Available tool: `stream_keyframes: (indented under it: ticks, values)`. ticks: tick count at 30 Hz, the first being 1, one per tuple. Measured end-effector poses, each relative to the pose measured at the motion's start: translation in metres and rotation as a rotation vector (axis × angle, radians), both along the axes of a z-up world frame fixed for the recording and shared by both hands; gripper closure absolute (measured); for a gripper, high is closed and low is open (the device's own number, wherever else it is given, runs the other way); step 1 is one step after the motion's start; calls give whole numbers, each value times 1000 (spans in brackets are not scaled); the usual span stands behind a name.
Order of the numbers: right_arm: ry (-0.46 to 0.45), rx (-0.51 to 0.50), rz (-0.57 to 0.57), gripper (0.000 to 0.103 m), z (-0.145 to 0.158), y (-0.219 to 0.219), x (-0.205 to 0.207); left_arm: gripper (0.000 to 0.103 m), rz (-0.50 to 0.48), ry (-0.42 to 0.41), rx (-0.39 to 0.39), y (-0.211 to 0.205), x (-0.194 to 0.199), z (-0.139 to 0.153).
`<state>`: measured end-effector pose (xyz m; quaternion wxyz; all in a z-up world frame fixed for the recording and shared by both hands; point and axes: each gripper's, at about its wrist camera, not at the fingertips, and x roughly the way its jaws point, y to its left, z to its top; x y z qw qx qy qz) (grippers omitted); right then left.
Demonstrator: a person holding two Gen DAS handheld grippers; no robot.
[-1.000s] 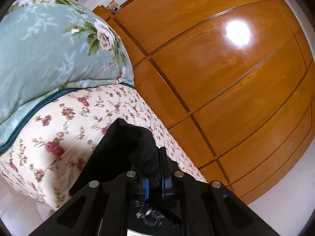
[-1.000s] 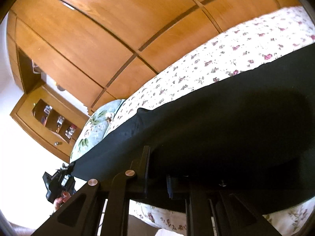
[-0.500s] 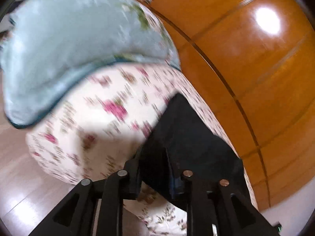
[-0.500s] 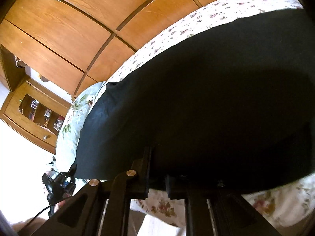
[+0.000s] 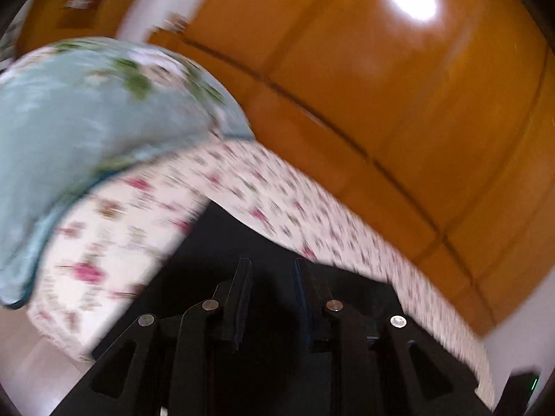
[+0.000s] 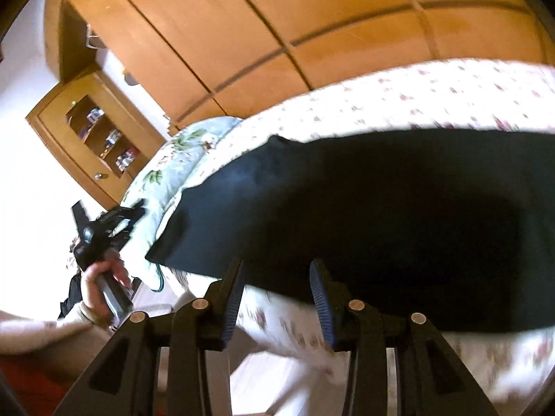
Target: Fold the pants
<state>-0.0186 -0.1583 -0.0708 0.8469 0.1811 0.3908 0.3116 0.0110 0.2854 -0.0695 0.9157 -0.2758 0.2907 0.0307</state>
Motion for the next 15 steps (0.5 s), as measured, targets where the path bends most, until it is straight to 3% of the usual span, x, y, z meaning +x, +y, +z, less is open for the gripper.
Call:
stream_keyframes:
  ticks: [5, 11, 15]
  values:
    - [-1, -10, 20, 63, 4, 38, 66, 79, -81, 91, 74, -28, 43, -13]
    - [56, 26, -20, 62, -4, 67, 149, 78, -33, 164, 128, -21, 74, -30]
    - [158, 39, 40, 55, -21, 94, 189, 78, -8, 191, 94, -5, 80, -45]
